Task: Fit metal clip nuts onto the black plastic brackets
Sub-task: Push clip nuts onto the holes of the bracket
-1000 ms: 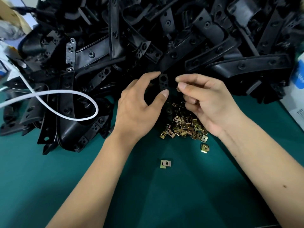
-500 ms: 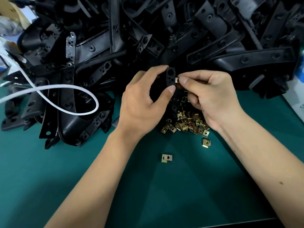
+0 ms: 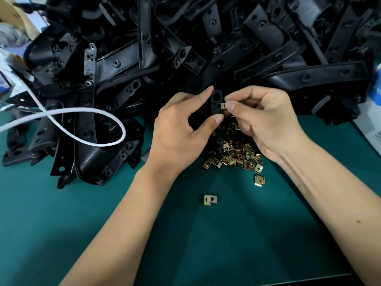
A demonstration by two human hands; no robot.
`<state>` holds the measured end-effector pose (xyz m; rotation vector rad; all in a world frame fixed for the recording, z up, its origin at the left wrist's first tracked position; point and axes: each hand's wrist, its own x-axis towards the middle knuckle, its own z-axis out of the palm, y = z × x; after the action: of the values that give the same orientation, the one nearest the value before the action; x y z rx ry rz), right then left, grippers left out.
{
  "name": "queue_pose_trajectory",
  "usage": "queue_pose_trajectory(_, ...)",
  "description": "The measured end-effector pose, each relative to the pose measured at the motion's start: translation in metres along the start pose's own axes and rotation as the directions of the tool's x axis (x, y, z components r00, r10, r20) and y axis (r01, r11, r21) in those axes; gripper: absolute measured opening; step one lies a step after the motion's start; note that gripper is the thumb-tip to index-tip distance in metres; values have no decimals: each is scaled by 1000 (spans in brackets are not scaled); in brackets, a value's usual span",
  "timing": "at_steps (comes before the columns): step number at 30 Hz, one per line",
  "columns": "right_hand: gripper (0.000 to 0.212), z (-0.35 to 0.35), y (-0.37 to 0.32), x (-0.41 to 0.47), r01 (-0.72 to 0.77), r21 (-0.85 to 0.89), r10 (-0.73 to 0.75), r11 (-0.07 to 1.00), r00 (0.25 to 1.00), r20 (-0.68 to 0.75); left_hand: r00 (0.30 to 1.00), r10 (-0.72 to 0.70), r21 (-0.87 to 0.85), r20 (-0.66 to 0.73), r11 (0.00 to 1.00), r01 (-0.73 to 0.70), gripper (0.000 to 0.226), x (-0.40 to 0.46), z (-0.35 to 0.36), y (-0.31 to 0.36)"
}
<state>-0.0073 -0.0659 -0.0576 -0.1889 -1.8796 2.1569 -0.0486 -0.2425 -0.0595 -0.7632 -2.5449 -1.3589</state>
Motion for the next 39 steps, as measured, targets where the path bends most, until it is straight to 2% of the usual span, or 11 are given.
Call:
queue_pose_trajectory(7, 18, -2, -2, -1, -11, 25, 9, 1000, 996, 92, 999, 51, 26, 2, 998, -51, 59, -3, 2, 4)
queue_pose_trajectory(15, 21, 6, 5, 0, 52, -19, -52, 998, 999, 8, 998, 43, 85, -42, 996, -39, 60, -1, 3, 1)
queue_pose_trajectory(18, 15, 7, 8, 0, 66, -120, -64, 991, 998, 14, 997, 52, 125, -55, 991, -44, 63, 1, -2, -2)
queue_pose_trajectory(20, 13, 8, 8, -2, 101, -259, -89, 961, 994, 57, 996, 36, 162, -86, 987, -21, 63, 6, -10, -7)
queue_pose_trajectory(22, 10, 7, 6, -3, 199, -443, -175, 874, 980, 93, 988, -24, 153, -153, 987, 48, 58, 12, -23, -12)
queue_pose_trajectory(25, 6, 6, 1, -5, 319, -676, -270, 664, 946, 181, 967, -136, 71, -215, 986, 154, 42, 18, -39, -18)
queue_pose_trajectory(28, 18, 18, 0, -12, 403, -825, -166, 397, 915, 367, 972, -171, 81, -161, 979, 186, 37, 17, -41, -17)
queue_pose_trajectory(31, 35, 35, 2, -19, 465, -855, -55, 229, 883, 465, 982, -156, 98, -111, 981, 167, 44, 14, -39, -15)
queue_pose_trajectory(33, 32, 39, 1, -20, 463, -860, -42, 215, 884, 466, 982, -155, 73, -107, 984, 164, 46, 14, -41, -14)
queue_pose_trajectory(36, 18, 39, 1, -20, 472, -845, -36, 253, 877, 479, 983, -167, 48, -78, 984, 171, 54, 13, -42, -14)
queue_pose_trajectory(39, 18, 37, 1, -21, 490, -848, -15, 203, 867, 498, 985, -170, 26, -28, 985, 171, 70, 11, -43, -14)
